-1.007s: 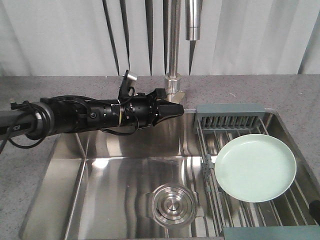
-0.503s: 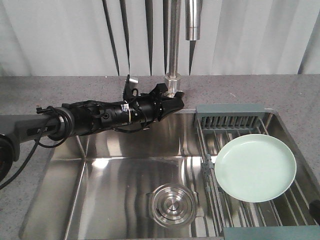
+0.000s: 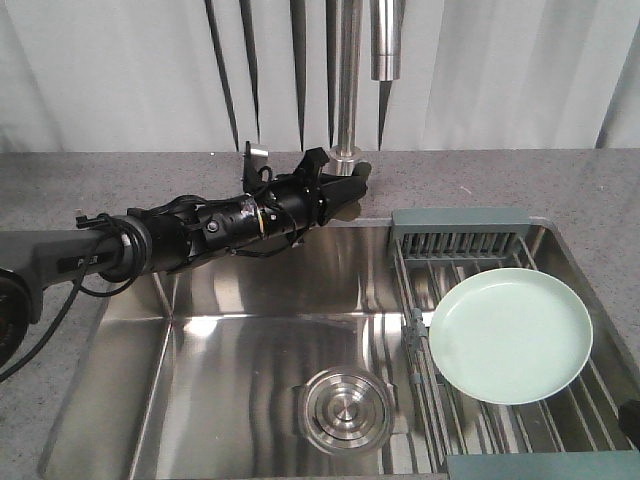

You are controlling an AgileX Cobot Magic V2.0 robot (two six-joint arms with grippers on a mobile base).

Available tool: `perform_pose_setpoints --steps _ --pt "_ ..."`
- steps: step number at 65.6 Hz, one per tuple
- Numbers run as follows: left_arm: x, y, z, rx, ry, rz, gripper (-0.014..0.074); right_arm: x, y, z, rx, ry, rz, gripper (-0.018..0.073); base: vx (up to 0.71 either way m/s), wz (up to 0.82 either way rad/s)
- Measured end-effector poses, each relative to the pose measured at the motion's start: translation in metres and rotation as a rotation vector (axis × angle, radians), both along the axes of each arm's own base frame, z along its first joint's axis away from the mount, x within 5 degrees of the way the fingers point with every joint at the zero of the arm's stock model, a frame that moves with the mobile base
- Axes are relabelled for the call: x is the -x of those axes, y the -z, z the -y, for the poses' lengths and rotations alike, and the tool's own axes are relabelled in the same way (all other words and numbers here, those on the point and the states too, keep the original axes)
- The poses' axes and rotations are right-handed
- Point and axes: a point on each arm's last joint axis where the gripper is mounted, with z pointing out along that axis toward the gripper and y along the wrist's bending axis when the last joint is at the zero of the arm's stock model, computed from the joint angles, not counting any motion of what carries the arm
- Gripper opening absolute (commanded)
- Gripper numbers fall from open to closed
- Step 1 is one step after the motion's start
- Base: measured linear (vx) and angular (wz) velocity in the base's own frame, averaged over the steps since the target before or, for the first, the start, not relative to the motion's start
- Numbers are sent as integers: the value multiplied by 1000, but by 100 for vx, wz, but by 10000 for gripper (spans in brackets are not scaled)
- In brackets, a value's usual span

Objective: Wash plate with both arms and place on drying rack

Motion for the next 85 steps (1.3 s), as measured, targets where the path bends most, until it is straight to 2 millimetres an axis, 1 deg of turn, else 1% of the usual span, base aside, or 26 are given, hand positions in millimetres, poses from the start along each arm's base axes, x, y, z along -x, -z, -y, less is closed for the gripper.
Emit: perform_pose_setpoints --steps 19,28,37,42,45,50,56,60,68,75,85 --pt "1 -6 0 60 13 25 -6 0 0 0 0 0 0 -5 0 0" --pt "5 -10 -3 100 103 35 -6 0 0 0 0 0 0 -5 0 0" --pt "16 -11 -10 5 252 78 -6 0 0 0 0 1 1 -5 0 0" --pt "24 -18 -19 -48 302 102 -6 0 0 0 0 1 1 -5 0 0" --pt "30 -25 -27 -61 313 113 -6 0 0 0 0 1 1 -5 0 0" --pt "41 -37 -42 -84 327 131 -6 0 0 0 0 1 1 -5 0 0" --pt "58 -51 -64 -140 357 156 -6 0 0 0 0 1 2 -5 0 0" --pt "69 -54 -77 -187 373 155 -6 0 0 0 0 1 2 -5 0 0" --pt "100 -63 -102 -313 414 169 -6 0 0 0 0 1 2 -5 0 0" --pt "129 -77 -116 -400 446 203 -6 0 0 0 0 1 2 -5 0 0" --pt "174 -110 -125 -442 413 296 -6 0 0 0 0 2 4 -5 0 0"
